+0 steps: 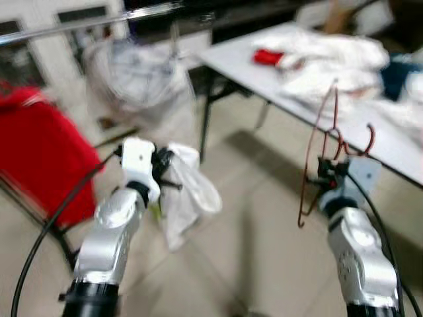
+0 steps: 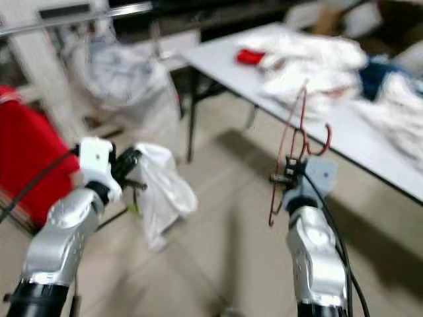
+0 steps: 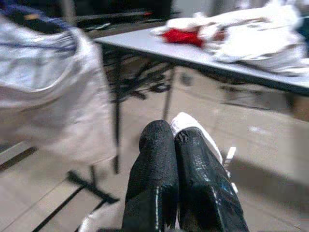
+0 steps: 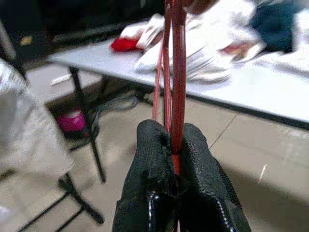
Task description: Hang hanger
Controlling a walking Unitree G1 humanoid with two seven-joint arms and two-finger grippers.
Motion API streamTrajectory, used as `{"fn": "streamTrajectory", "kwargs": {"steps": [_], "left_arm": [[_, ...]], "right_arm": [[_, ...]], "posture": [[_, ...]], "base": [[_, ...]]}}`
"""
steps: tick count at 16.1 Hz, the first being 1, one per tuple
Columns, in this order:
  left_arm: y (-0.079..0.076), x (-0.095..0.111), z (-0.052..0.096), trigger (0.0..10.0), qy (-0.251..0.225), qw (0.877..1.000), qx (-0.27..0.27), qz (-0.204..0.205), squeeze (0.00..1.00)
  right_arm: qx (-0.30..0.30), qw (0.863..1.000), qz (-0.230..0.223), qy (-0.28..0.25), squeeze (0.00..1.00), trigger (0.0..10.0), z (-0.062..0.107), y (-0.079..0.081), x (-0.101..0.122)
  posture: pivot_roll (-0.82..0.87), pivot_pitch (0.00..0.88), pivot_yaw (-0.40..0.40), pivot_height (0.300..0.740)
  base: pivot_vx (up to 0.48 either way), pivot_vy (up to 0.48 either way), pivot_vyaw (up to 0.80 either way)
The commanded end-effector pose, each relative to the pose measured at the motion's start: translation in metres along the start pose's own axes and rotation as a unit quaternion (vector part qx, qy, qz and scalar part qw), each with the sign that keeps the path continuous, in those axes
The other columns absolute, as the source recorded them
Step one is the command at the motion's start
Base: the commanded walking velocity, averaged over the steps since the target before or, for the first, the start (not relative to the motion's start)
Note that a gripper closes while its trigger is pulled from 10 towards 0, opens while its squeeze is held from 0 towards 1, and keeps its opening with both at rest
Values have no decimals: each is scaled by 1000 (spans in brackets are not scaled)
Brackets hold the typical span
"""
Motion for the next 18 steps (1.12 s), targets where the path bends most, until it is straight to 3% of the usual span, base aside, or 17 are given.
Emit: {"fn": "streamTrajectory", "kwargs": {"steps": [1,6,10,13,15,18], "left_arm": [[4,2,2,10000,0,1000,7,0,0],[3,-1,-1,10000,4,1000,16,15,0],[-2,0,-4,10000,-1,1000,0,-3,0],[-8,2,-8,10000,-4,1000,-13,-8,0],[-8,2,-8,10000,-4,1000,-14,-9,0],[-7,0,-6,10000,-2,1000,-9,-4,0]], "right_arm": [[-3,1000,3,-2,0,10000,0,3,1],[-17,1000,10,5,0,10000,5,0,3],[-42,996,77,-10,0,10000,6,-8,9],[-47,997,56,7,0,10000,10,-12,6],[-19,999,30,25,0,10000,10,-5,2],[32,994,67,75,0,10000,9,6,-7]], "posture": [[-107,0,9,740],[-120,0,-1,740],[-143,0,13,740],[-150,0,22,740],[-150,0,21,740],[-153,0,12,740]], "base": [[0,0,-800],[0,0,-800],[0,0,-800],[0,-101,-533],[0,-311,0],[0,-311,0]]}}
Point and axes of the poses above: a point about 5 cm out from each wrist's last joint towards the gripper, its own z axis pointing back from the gripper into the wrist, its own x axis along the axis of the wrist's last joint, y = z × x, the point moved 1 cm from there along -z, pointing out of the wrist towards the gripper, and after that the axes turned 3 degrees about -z, right-handed, at the moved point
